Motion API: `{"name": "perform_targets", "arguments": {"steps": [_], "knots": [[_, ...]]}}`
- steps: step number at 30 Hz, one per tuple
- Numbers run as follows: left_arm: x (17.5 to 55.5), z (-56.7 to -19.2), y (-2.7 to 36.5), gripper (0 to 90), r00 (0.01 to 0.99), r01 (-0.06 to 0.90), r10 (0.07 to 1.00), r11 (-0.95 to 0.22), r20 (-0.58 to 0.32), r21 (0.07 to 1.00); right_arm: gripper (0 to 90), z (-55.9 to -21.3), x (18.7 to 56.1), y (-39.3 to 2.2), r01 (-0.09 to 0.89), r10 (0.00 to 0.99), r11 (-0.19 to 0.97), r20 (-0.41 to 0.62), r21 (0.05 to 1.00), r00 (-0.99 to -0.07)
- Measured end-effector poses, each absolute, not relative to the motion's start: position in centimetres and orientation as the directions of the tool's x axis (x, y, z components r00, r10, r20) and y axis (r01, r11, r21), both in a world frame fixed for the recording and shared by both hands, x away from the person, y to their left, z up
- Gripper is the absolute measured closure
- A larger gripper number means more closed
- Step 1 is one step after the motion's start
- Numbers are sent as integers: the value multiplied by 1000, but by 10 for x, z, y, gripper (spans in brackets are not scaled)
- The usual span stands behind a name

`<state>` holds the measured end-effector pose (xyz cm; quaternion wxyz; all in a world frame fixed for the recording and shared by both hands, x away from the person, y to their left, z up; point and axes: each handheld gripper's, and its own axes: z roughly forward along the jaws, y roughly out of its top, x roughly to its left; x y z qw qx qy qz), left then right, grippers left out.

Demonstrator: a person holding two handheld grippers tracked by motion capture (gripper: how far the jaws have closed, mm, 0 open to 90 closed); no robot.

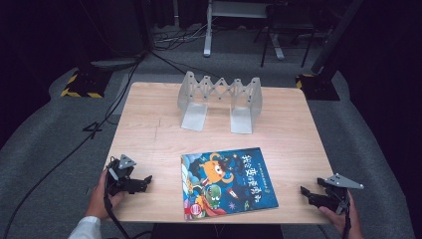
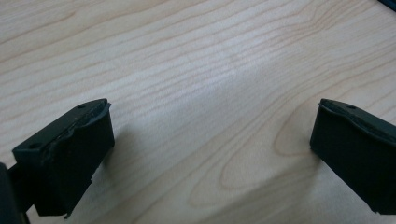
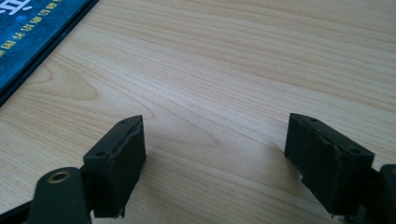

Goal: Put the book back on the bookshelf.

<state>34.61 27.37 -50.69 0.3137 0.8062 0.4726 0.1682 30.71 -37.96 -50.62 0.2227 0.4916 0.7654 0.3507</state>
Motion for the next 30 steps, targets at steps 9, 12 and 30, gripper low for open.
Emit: {"name": "perform_targets", "arguments": {"steps": [9,12,30], "knots": [[341,-506,258,1,629,588,778,-467,-10,661,208,-506,307,-379,596,908,275,-1,754,-418],[339,-506,254,1,629,588,777,-465,-12,662,206,-506,307,-379,595,908,276,-1,755,-419],[344,-502,233,163,746,495,665,-507,-46,706,239,-499,295,-340,523,757,453,-2,722,-654]]}}
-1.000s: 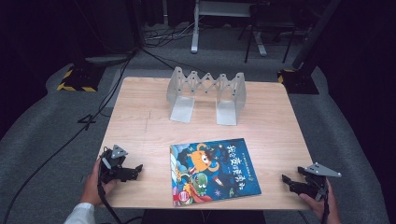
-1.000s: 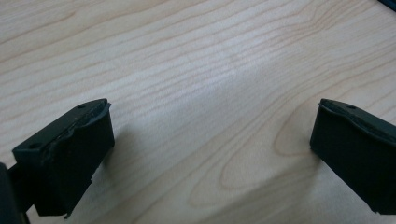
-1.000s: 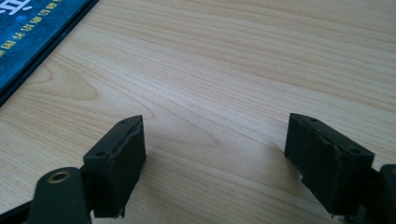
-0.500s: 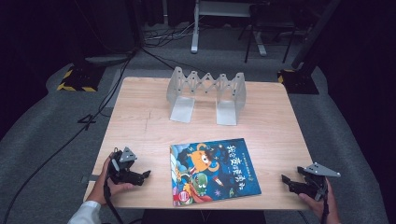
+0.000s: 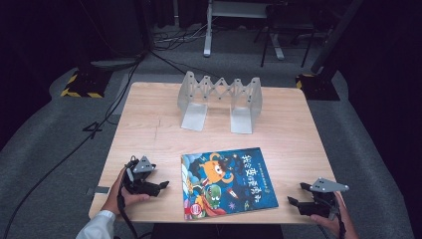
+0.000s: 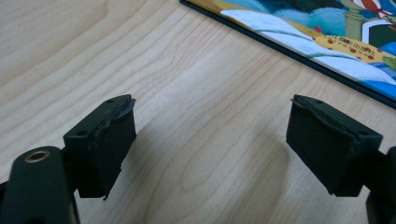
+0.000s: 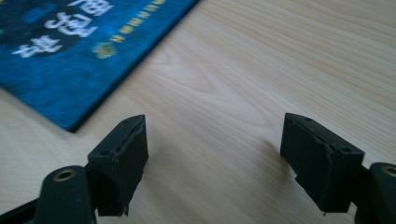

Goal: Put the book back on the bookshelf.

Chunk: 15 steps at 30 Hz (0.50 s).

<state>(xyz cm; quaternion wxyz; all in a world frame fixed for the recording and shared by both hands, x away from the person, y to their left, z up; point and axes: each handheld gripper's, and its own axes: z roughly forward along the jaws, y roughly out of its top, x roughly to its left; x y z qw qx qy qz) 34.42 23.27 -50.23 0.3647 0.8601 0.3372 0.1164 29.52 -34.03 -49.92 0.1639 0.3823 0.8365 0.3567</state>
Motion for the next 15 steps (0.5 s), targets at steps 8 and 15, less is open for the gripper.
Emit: {"name": "perform_targets", "arguments": {"steps": [8,15], "knots": [[358,-490,208,164,771,453,636,-506,-37,734,269,-495,282,-306,446,634,533,10,719,-773],[383,-486,179,205,815,426,575,-508,-73,749,265,-497,281,-290,427,607,570,-9,702,-795]]}}
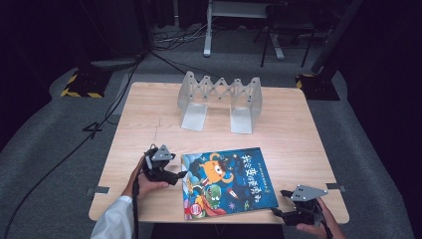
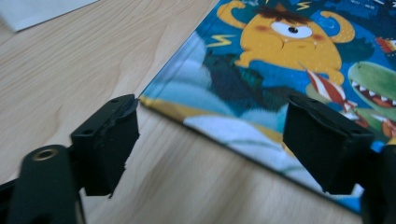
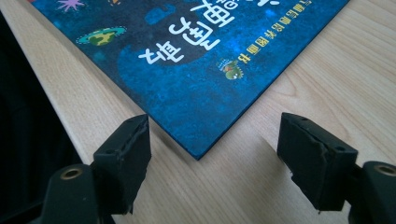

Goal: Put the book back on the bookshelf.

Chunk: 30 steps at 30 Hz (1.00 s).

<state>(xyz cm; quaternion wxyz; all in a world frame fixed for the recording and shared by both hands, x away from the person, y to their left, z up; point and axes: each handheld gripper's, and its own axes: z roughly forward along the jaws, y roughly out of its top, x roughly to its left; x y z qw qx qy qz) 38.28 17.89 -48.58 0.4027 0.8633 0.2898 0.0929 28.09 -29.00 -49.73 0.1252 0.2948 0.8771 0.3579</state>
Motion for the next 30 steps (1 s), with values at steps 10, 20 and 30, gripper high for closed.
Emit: {"name": "perform_targets", "arguments": {"steps": [10,20,30], "knots": [[420,-495,148,183,834,435,544,-543,-94,718,211,-499,288,-281,434,613,571,-10,696,-790],[423,-500,139,143,852,449,508,-581,-128,679,194,-498,293,-276,428,594,590,-9,684,-804],[400,-498,163,147,856,449,500,-596,-129,666,286,-499,313,-266,425,609,569,-14,704,-793]]}}
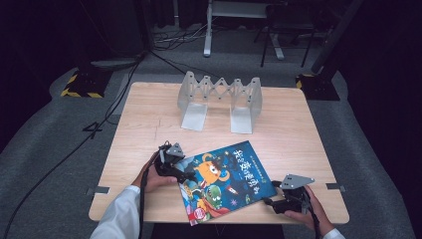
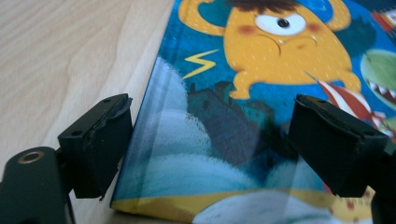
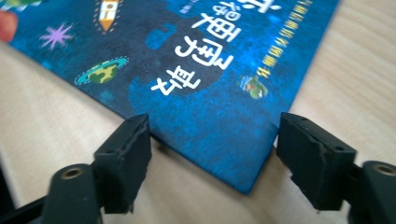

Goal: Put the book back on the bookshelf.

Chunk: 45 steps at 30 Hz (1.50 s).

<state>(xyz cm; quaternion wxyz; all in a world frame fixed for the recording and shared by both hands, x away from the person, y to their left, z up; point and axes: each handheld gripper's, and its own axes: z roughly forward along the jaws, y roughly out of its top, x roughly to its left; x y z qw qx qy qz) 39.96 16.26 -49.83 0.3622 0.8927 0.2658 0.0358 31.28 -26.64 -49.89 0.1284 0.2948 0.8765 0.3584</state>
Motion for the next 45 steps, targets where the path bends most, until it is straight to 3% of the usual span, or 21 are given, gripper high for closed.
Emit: {"name": "perform_targets", "arguments": {"steps": [15,20,32,45], "knots": [[356,-501,188,148,848,447,515,-571,-124,688,304,-497,351,-250,503,723,504,-25,702,-690],[334,-503,195,149,835,458,536,-553,-125,696,297,-497,359,-236,545,792,462,-48,700,-609],[317,-504,208,168,827,459,548,-531,-124,712,294,-499,327,-228,479,687,523,-15,705,-727],[306,-505,200,150,831,449,545,-546,-106,707,252,-501,323,-220,458,667,529,-17,714,-745]]}}
